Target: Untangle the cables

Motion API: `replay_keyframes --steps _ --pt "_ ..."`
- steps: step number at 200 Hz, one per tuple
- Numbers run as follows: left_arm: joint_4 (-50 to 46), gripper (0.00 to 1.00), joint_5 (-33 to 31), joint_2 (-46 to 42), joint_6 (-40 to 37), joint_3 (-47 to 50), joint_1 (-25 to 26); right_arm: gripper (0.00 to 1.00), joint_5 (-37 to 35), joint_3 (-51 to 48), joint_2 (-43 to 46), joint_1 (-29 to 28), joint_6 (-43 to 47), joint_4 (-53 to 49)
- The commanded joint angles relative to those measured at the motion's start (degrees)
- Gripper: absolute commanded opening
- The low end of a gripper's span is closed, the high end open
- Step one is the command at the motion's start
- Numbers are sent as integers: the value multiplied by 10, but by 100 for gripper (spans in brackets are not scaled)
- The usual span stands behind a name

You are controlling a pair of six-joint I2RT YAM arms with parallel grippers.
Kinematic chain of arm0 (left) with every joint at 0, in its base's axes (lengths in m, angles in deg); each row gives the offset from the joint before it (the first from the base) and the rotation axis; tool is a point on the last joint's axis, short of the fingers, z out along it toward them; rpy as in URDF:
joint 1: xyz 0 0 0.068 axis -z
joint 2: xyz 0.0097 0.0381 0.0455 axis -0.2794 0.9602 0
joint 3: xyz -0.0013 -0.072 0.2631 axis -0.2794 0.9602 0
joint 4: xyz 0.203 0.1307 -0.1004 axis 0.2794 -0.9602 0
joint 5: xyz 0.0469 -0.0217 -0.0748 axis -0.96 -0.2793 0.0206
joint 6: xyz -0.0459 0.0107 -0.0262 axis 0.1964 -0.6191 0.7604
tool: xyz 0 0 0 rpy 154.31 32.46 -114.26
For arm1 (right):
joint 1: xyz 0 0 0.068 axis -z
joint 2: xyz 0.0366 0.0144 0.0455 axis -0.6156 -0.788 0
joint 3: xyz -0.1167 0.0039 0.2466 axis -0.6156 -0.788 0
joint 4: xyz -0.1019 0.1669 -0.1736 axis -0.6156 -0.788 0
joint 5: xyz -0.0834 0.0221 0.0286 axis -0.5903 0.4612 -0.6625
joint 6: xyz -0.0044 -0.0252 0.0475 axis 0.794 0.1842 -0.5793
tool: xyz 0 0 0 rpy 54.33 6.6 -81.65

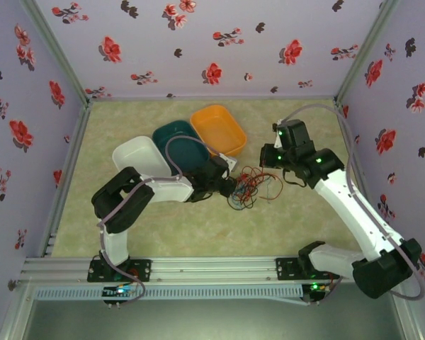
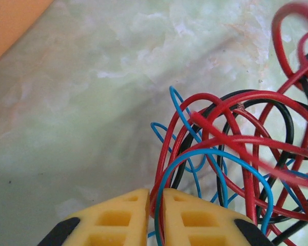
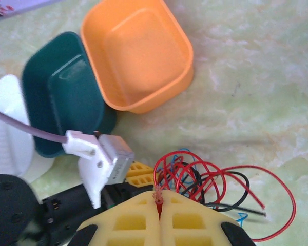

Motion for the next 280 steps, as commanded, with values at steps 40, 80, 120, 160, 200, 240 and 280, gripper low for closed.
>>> replay_keyframes --steps 40,80,120,160,200,240,280 --pt "-2 7 4 12 6 -2 -3 0 -10 122 22 -3 56 -72" --pt "4 7 -9 -2 12 17 -12 0 -54 196 19 -3 87 -116" --pt "12 6 -13 -10 18 33 -20 0 -81 269 18 -3 107 -145" --pt "14 5 -15 -14 19 40 -23 0 -95 323 19 -3 118 -154" --pt "14 7 -17 -42 17 51 -23 0 -100 379 5 -3 136 -167" --pt "14 11 -24 -70 16 62 -26 0 -99 415 7 -3 141 -137" --pt "13 23 -29 -106 14 72 -26 0 -98 428 10 -3 141 -102"
